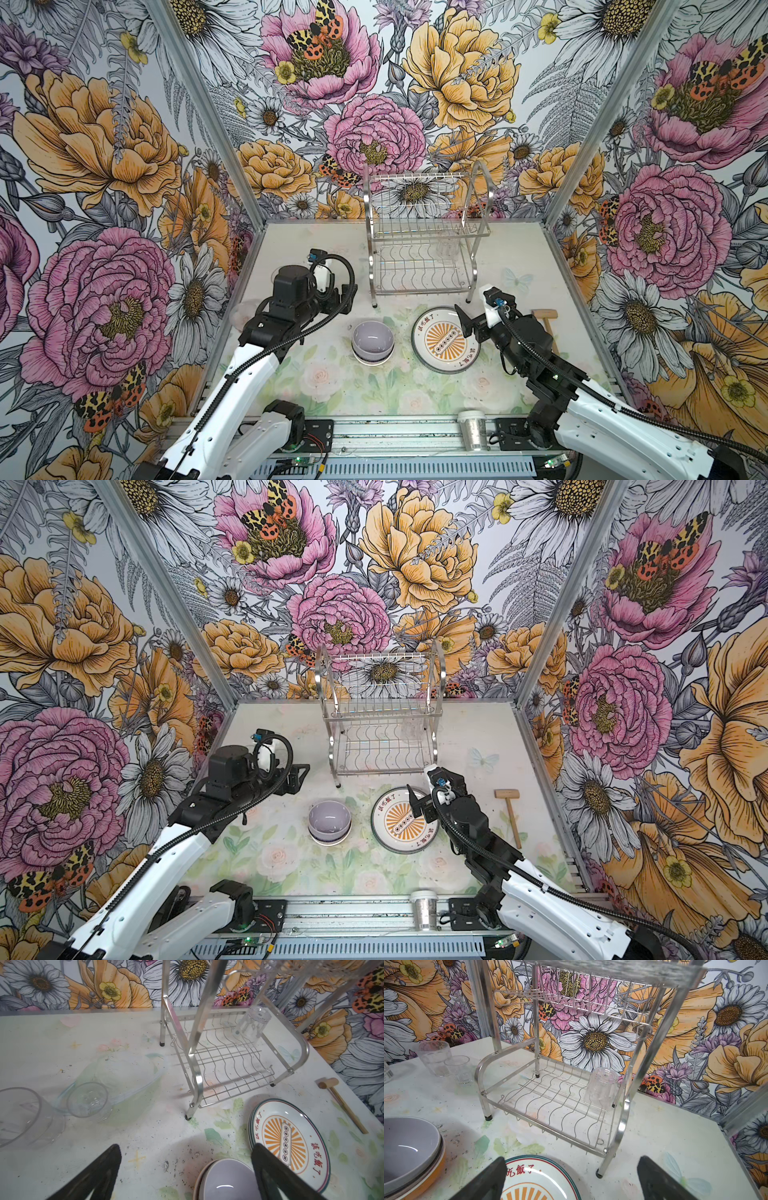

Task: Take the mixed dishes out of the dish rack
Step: 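Lift the left gripper and move both grippers back toward the rack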

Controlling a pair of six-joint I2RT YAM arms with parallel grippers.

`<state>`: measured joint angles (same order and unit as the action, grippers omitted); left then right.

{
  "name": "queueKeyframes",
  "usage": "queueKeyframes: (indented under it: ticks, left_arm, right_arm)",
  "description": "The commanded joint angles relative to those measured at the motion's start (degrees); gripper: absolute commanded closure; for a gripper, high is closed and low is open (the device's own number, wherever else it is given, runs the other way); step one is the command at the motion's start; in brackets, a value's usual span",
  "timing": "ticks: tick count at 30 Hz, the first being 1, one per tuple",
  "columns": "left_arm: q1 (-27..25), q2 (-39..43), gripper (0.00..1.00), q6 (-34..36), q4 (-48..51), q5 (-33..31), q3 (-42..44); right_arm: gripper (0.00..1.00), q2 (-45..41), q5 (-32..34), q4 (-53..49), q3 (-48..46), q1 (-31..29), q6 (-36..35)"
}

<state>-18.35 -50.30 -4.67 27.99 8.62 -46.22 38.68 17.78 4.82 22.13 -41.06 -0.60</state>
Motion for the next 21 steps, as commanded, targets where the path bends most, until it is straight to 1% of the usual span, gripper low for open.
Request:
queueKeyframes:
  ticks: [1, 3, 5, 9, 13, 17, 19, 21]
  left_arm:
    - [-3.55, 1.61, 0.01, 0.23, -7.91, -2.86, 2.99]
    - [-5.33, 0.78, 0.02, -0.97, -11.11, -3.67, 4.68]
    - [-7.28, -1.1, 0.02, -1.7, -14.05, -6.61, 5.76]
    - [-9.54, -7.47, 0.03, -2.22, -20.31, -8.05, 5.88]
    - [-10.3, -13.98, 0.04, -2.6, -24.41, -9.08, 4.52]
    - [-10.65, -19.2, 0.07, -3.35, -27.93, -8.54, 3.48]
    - [-10.96, -22.07, 0.08, -3.43, -28.47, -8.73, 2.27]
    - [-11.18, -24.65, 0.11, -3.63, -27.72, -10.33, 0.47]
  right_arm:
    - [0.0, 0.67, 0.33, 4.73, -0.48, 0.35, -0.24]
    - [0.0, 1.11, -0.11, 6.03, -0.6, 0.75, 0.67]
    - [0.0, 1.78, -0.23, 7.3, -0.99, 1.06, 1.5]
    - [0.0, 4.58, -0.28, 12.08, -2.83, 1.76, 2.52]
    - [0.0, 8.06, -0.69, 14.69, -2.34, 2.38, 2.9]
    - [0.0, 10.44, -0.6, 17.33, -2.3, 3.08, 2.89]
    - [0.0, 11.5, -0.73, 18.1, -2.03, 3.51, 2.83]
    - [0.0, 12.61, -0.48, 18.23, -1.75, 3.77, 2.77]
